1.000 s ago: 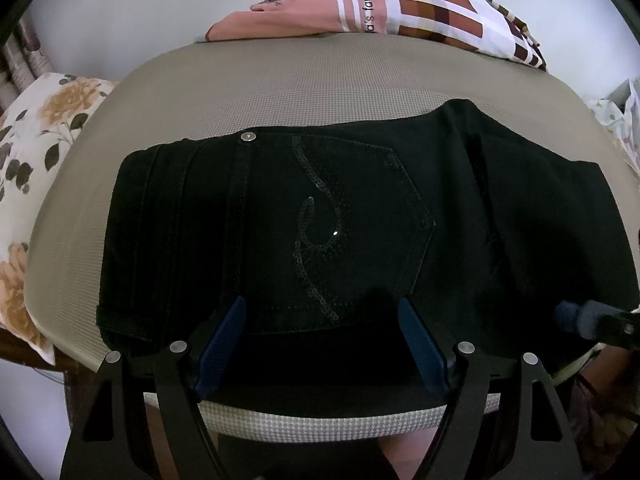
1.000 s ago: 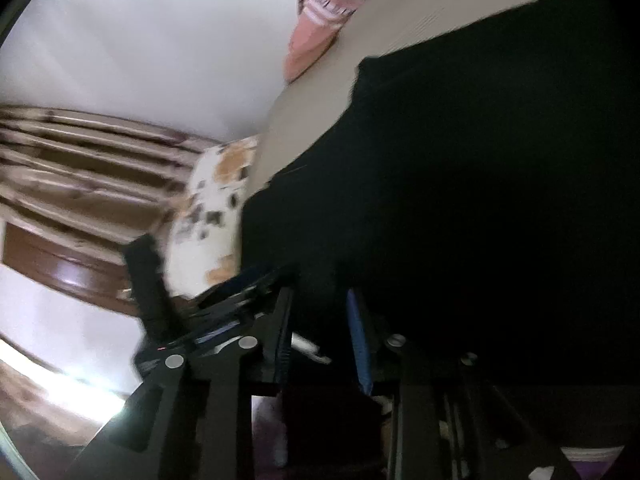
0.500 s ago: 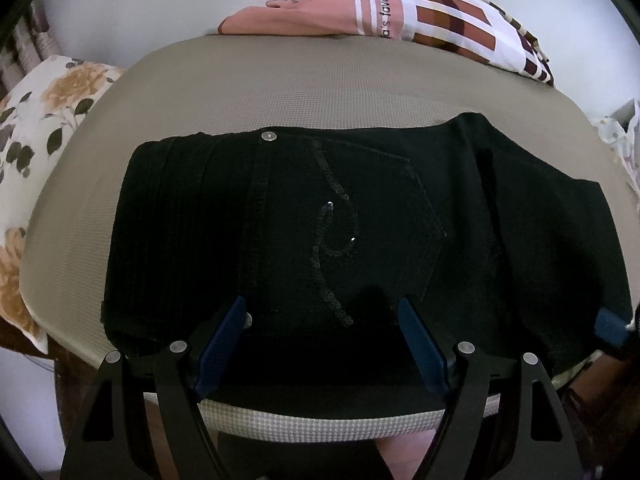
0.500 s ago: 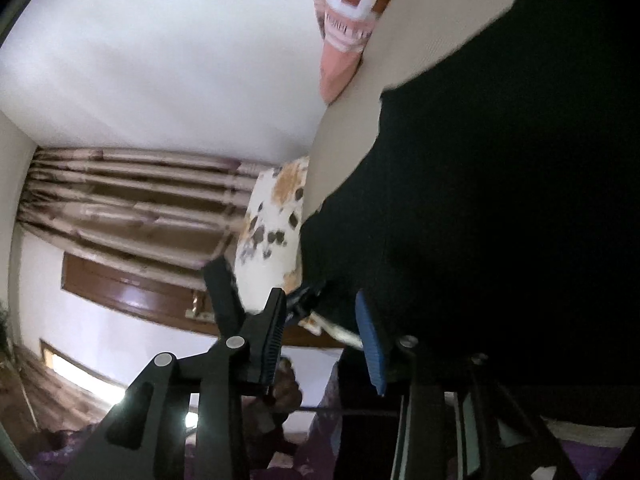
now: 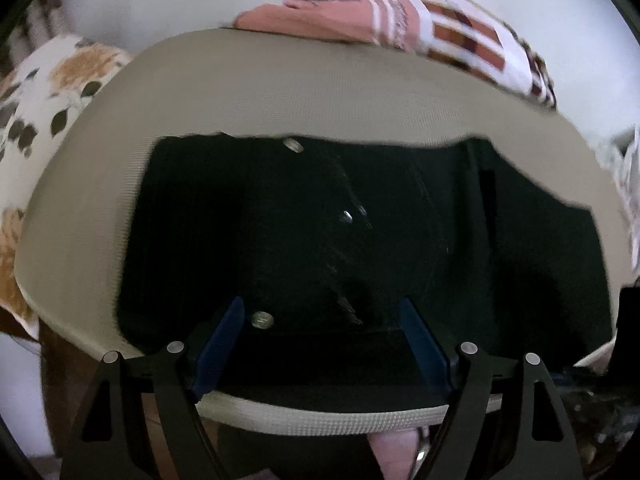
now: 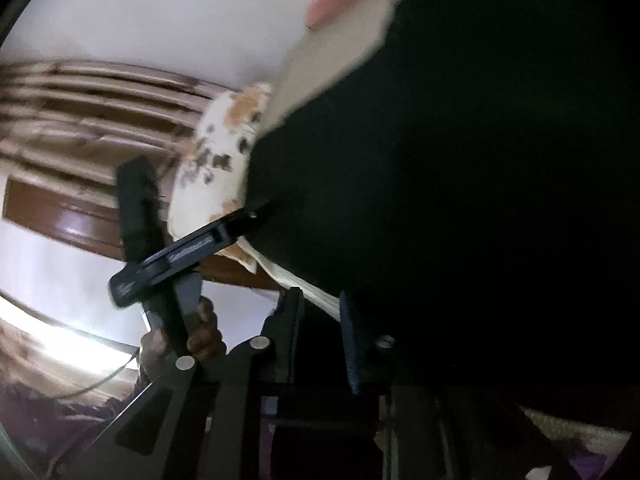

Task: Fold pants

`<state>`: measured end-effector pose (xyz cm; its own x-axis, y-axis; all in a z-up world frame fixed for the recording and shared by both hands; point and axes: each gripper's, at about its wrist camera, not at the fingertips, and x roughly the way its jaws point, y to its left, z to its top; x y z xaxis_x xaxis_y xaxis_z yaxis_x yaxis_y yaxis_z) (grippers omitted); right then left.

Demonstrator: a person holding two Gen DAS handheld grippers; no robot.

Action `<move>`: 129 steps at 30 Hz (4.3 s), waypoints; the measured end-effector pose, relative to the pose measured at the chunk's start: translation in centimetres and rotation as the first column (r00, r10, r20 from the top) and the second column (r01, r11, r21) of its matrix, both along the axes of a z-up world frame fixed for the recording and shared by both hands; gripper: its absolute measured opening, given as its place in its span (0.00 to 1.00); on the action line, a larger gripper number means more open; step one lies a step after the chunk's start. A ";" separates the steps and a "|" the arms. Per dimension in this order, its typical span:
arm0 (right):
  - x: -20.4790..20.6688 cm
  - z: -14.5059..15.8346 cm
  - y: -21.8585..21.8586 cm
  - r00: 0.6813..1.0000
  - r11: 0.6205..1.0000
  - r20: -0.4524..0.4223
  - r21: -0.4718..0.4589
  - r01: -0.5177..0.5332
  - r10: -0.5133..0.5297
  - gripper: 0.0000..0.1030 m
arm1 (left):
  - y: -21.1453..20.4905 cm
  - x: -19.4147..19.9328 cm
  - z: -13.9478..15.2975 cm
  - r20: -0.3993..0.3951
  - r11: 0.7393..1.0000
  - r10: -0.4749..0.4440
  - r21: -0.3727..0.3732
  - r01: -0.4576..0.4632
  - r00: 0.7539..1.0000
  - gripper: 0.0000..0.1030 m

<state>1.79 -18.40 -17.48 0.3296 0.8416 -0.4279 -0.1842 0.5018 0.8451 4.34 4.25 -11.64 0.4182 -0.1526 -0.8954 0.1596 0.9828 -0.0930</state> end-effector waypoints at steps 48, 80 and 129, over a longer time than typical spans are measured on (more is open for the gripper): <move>-1.7 0.5 -7.9 0.940 0.936 -0.023 0.090 0.341 -0.340 0.57 | 19.1 2.1 -7.9 -0.464 0.492 -0.014 -0.774 -0.398 0.886 0.82; -1.9 0.7 -7.9 0.943 0.940 -0.013 0.080 0.332 -0.332 0.67 | 12.4 0.3 -3.2 -0.056 0.929 0.098 -0.353 -0.111 0.994 0.28; -1.8 0.8 -8.7 0.942 0.938 -0.056 0.089 0.336 -0.332 0.67 | -1.2 -3.8 8.6 0.358 0.980 -0.127 -0.096 0.172 0.925 0.27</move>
<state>0.02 -27.05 -16.73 0.5832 0.7236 -0.3692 0.0141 0.4454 0.8952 0.57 3.06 -3.03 0.6640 -0.3374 -0.6672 0.3479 0.9293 -0.1238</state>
